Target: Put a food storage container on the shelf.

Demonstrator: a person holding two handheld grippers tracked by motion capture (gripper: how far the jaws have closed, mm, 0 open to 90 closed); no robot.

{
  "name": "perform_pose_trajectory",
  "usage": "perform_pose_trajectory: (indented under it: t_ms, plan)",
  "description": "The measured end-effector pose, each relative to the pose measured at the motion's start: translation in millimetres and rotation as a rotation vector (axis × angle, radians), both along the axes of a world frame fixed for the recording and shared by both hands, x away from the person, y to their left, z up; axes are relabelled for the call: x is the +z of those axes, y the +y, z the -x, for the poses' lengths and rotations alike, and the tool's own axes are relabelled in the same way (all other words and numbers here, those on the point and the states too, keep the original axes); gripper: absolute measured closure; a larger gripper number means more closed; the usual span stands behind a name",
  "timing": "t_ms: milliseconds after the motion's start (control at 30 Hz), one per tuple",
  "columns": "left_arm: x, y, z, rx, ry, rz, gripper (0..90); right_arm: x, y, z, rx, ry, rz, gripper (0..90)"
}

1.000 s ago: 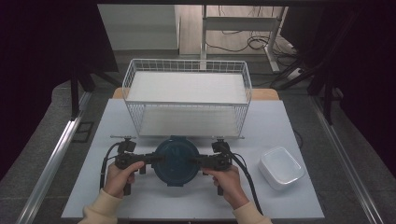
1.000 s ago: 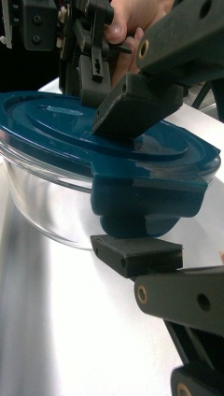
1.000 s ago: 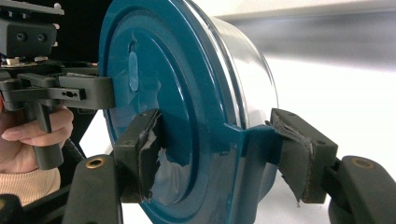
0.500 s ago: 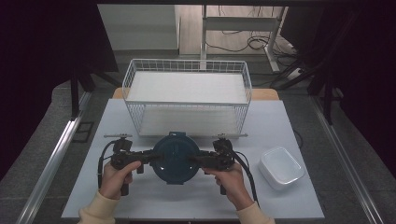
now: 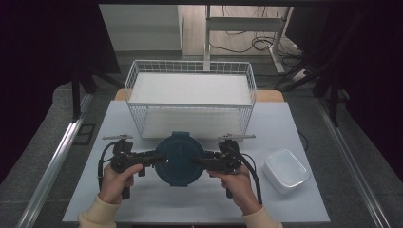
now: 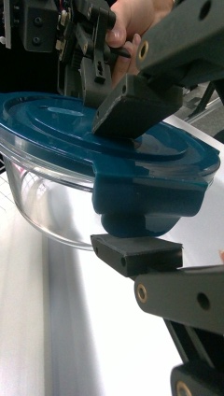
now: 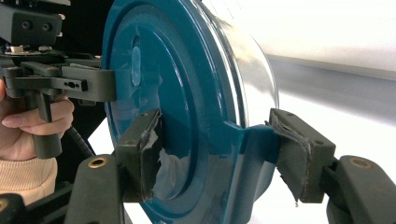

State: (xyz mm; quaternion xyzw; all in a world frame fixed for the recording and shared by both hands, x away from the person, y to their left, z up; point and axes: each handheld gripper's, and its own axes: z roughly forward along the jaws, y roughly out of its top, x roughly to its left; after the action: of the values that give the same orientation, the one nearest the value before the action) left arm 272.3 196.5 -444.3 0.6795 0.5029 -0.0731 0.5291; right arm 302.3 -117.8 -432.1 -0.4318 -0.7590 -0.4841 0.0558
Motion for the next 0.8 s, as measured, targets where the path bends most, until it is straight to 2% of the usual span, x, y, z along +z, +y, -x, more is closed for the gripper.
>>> perform_pose_trajectory:
  t_ms: [333,467,800]
  plan:
    - [10.0,-4.0,0.4,-0.007,-0.020,0.001,41.6,10.5,-4.5,2.6,-0.002,-0.029,0.004,36.8]
    - [14.0,-4.5,-0.8,-0.012,-0.020,0.013,41.6,17.8,-5.7,3.8,-0.003,-0.046,0.008,37.1]
    - [30.1,-9.0,-12.7,-0.028,-0.032,-0.002,41.5,29.8,-11.5,-2.9,-0.015,-0.051,-0.003,37.3]
